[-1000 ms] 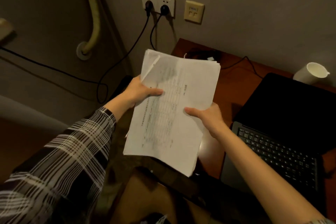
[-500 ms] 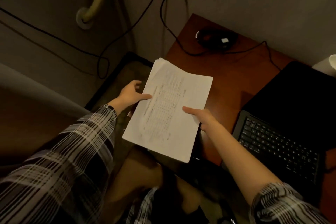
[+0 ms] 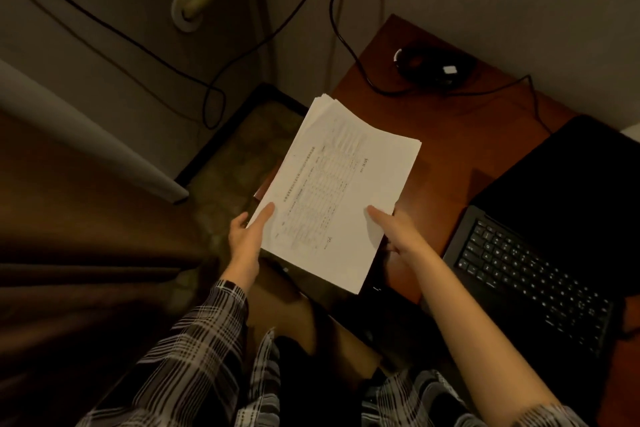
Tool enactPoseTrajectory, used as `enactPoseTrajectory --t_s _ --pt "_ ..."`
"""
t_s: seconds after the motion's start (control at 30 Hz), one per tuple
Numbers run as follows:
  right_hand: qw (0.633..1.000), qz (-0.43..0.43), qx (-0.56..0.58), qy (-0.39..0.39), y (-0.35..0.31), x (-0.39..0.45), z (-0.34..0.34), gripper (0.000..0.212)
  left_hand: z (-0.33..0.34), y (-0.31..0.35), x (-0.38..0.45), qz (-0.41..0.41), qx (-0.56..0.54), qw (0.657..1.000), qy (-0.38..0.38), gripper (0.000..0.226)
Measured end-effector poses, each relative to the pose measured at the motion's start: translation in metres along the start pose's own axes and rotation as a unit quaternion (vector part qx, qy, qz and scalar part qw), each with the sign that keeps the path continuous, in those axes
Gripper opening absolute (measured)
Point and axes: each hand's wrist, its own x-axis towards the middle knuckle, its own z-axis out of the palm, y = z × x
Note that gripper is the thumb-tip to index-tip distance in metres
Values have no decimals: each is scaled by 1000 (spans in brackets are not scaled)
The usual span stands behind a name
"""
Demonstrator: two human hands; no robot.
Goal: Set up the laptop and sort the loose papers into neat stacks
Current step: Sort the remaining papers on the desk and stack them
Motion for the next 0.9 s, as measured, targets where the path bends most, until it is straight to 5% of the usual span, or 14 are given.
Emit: enactPoseTrajectory --t_s 0.23,0.57,0.77,0.9 --pt "998 7 41 53 4 10 17 45 7 9 -2 25 17 999 21 52" --pt "992 -37 39 114 -27 1 26 38 16 28 14 70 53 995 41 50" --pt "997 21 -62 -36 8 -30 38 97 -15 18 16 131 190 971 -68 95" --pt "986 -45 -148 -70 15 -35 48 126 -33 25 18 206 306 913 -176 129"
